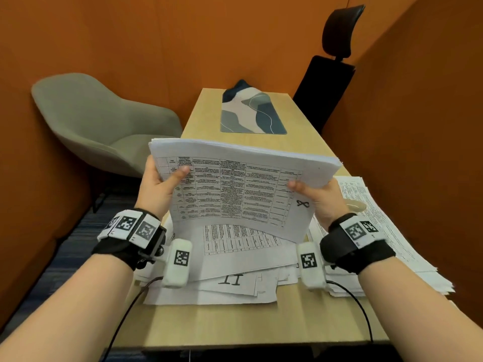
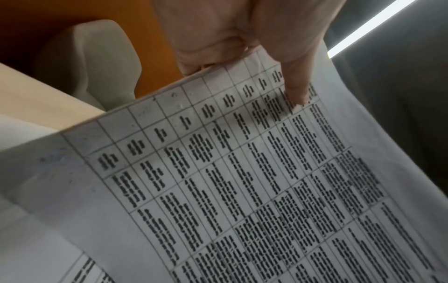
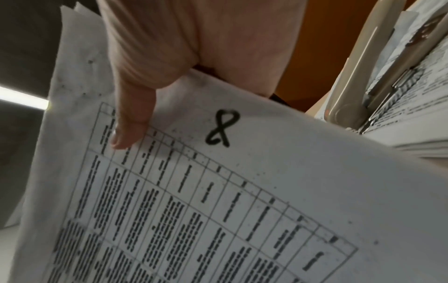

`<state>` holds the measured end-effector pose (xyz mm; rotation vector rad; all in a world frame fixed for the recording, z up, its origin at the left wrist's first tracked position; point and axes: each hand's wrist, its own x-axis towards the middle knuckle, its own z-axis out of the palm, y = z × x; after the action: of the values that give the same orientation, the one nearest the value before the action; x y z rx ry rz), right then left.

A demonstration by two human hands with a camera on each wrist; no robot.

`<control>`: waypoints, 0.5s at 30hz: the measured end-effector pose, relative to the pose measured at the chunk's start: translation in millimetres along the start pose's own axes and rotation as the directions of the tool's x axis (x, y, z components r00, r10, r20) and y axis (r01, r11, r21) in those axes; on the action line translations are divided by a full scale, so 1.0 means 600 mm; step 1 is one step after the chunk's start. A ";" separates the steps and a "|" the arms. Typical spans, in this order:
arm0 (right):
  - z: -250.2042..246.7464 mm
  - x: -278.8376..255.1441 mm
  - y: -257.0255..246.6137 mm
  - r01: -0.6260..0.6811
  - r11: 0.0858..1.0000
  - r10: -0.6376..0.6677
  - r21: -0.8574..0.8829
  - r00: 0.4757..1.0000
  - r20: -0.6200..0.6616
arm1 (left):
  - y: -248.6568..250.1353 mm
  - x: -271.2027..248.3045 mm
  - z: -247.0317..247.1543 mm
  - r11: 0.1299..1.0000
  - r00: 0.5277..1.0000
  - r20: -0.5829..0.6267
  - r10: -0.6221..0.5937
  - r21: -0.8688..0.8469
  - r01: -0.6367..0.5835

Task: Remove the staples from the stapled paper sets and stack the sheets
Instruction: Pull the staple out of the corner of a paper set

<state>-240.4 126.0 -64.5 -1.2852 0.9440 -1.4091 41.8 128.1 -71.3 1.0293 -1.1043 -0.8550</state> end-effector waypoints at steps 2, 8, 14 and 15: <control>0.003 0.001 -0.003 0.012 1.000 -0.012 0.028 1.000 0.001 | 0.002 0.000 0.007 1.000 1.000 -0.003 -0.005 -0.012 0.005; 0.002 0.006 -0.008 -0.001 0.996 0.002 0.089 1.000 -0.007 | 0.002 0.004 0.012 0.999 1.000 -0.008 -0.014 0.030 0.014; 0.000 0.009 -0.007 -0.009 0.997 0.008 0.073 1.000 0.005 | -0.003 0.011 0.009 0.996 0.998 -0.045 -0.036 0.077 0.039; 0.000 0.009 -0.008 -0.003 0.998 0.003 0.069 1.000 -0.003 | -0.004 0.011 0.008 0.995 0.998 -0.043 -0.039 0.086 0.043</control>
<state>-240.8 121.6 -58.3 -1.2303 0.8915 -1.4292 38.6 120.0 -71.1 1.1403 -1.0962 -0.8207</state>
